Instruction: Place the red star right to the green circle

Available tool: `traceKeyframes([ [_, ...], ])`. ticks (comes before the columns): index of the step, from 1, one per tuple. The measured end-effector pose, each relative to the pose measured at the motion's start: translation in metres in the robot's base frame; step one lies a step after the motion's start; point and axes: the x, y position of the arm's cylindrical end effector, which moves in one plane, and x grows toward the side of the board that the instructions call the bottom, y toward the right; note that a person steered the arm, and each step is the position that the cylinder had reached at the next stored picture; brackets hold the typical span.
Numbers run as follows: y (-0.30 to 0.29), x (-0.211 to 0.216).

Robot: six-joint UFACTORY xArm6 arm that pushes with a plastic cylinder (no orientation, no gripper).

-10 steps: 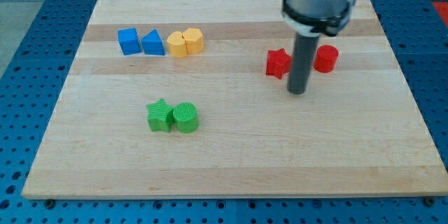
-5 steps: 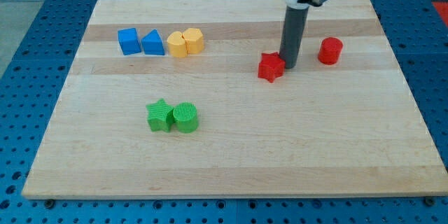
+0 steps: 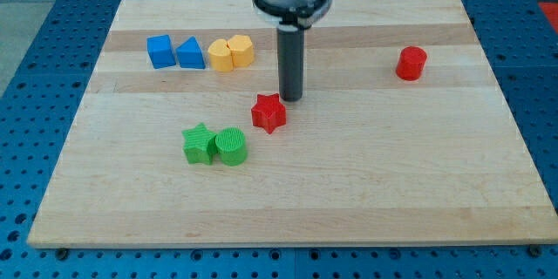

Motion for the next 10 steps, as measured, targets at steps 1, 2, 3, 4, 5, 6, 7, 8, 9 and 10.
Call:
traceKeyframes([
  [1, -0.020, 0.000],
  [2, -0.033, 0.015],
  [3, -0.036, 0.035],
  [4, -0.036, 0.055],
  [5, -0.036, 0.066],
  [6, -0.036, 0.065],
  [7, -0.024, 0.024],
  [8, 0.013, -0.048],
  [9, 0.072, -0.105],
  [10, 0.157, -0.126],
])
